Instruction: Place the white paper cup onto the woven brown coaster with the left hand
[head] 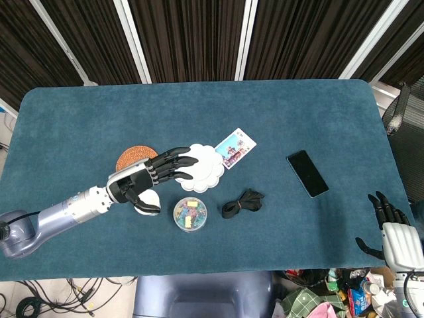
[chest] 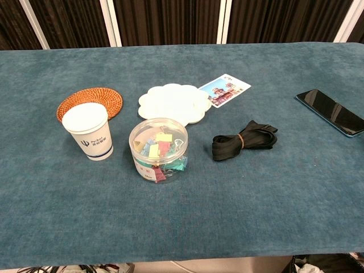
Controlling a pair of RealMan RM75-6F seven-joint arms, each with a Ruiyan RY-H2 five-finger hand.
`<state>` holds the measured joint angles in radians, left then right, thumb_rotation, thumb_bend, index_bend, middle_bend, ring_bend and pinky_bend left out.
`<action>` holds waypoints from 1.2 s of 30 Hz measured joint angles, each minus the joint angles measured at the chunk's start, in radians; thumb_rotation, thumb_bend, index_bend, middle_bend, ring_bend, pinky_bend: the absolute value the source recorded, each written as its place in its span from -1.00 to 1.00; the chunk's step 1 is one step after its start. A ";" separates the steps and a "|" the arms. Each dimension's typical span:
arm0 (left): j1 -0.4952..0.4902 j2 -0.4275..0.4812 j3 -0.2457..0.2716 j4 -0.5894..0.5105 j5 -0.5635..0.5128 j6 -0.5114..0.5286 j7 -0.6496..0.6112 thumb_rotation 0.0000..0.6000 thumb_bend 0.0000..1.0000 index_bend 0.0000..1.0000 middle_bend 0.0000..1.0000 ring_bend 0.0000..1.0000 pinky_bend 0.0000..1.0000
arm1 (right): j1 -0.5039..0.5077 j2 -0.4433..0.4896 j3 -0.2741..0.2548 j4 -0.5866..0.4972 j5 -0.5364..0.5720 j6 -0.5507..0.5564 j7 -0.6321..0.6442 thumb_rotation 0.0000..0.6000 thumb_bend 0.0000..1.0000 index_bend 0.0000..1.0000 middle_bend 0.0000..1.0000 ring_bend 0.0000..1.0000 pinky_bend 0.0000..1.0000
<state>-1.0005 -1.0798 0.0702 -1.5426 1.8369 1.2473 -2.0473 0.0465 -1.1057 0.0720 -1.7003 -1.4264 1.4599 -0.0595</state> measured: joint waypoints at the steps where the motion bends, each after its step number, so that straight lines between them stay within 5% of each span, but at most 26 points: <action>1: 0.000 0.000 0.003 0.000 0.001 0.000 -0.001 1.00 -0.78 -0.94 -0.85 -1.00 -0.73 | -0.001 0.000 0.000 -0.001 0.000 0.001 0.000 1.00 -0.75 -0.99 -1.00 -0.75 -0.68; 36: 0.018 -0.001 0.034 0.012 -0.011 0.004 0.099 1.00 -0.78 -0.94 -0.81 -1.00 -0.72 | -0.006 0.015 0.000 0.015 -0.006 0.007 0.042 1.00 -0.75 -0.99 -1.00 -0.75 -0.68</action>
<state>-0.9822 -1.0812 0.1043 -1.5305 1.8264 1.2514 -1.9483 0.0401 -1.0910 0.0718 -1.6856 -1.4326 1.4670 -0.0180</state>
